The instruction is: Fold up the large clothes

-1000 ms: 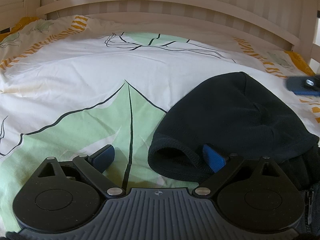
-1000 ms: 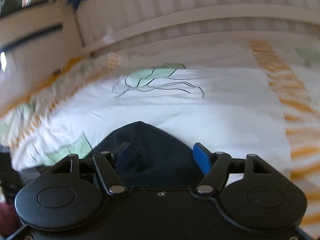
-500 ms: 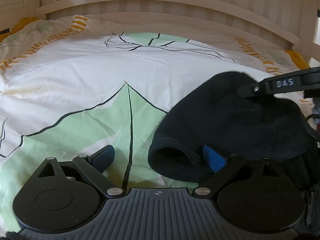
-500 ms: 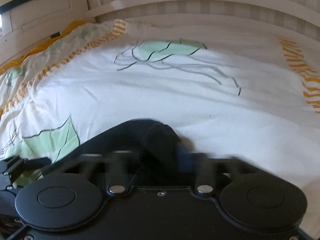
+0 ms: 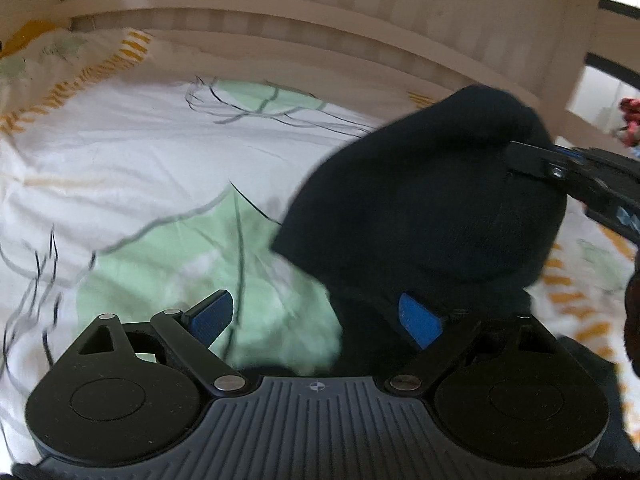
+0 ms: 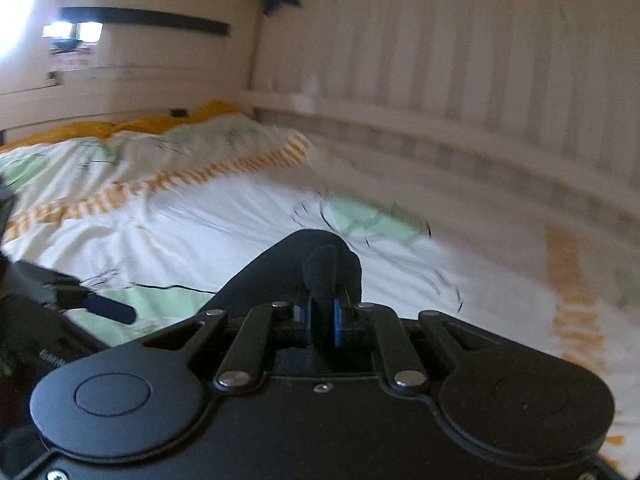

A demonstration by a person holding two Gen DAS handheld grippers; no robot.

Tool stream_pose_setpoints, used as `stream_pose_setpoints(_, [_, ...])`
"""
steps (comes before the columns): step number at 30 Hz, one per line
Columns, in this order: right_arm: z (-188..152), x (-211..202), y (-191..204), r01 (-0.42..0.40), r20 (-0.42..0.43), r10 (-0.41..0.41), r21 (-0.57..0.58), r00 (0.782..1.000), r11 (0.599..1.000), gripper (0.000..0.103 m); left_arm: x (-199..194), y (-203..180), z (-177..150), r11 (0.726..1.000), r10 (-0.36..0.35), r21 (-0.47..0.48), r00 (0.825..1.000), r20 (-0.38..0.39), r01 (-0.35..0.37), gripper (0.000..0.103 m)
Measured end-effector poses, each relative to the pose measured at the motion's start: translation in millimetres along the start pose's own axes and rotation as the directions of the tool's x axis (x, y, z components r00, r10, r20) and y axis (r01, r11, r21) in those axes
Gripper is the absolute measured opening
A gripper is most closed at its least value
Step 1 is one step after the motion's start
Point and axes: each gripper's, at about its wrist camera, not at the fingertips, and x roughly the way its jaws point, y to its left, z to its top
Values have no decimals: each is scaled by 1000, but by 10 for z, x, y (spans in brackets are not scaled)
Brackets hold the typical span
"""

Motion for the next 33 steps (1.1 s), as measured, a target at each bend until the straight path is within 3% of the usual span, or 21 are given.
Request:
stream_pose_setpoints(4, [-130,-583,370,8,56,-1,-126,998,992,16,-293,-34,-234,997,-61,-45,998,-28,60,90])
stream_pose_setpoints(8, [-391,-1058,764,-19,43,30,-232,999,973,16,-585,-29,-484,991,-107,-85,992,-70,101,91])
stream_pose_setpoints(13, [-832,-1441,1194,-104,-73,86,-299,994,949,17,-918,-66,-812,992,-122,-40,984,-130,118,91])
stream_pose_setpoints(17, [-1054,-1600,1360,-167,-187,123,-238,975,957,24,-1084,-47,-980,992,-130,-31,979,-157,126,91])
stream_pose_setpoints(21, [-1055,-1748,1345,-198,-226,161,-149,961,969,59,-1186,23,-980,986,-156,-85,975,-155,144,91])
stream_pose_setpoints(25, [-879,-1873,1031,-172,-196,189,98,962,980,72,-1201,71,-881,969,-195,-177,971,-135,170,92])
stream_pose_setpoints(27, [-792,-1858,796,-129,-193,188,280,963,951,82,-1155,87,-829,961,-206,-216,970,-128,175,92])
stream_pose_setpoints(29, [-718,-1742,526,-75,-188,176,446,966,892,83,-1070,73,-772,956,-203,-239,971,-125,169,92])
stream_pose_setpoints(31, [-696,-1586,322,-20,-210,166,562,963,827,83,-967,68,-740,954,-193,-258,973,-130,155,92])
stream_pose_setpoints(33, [-702,-1371,186,38,-252,152,616,956,787,83,-841,69,-725,948,-189,-283,971,-146,142,92])
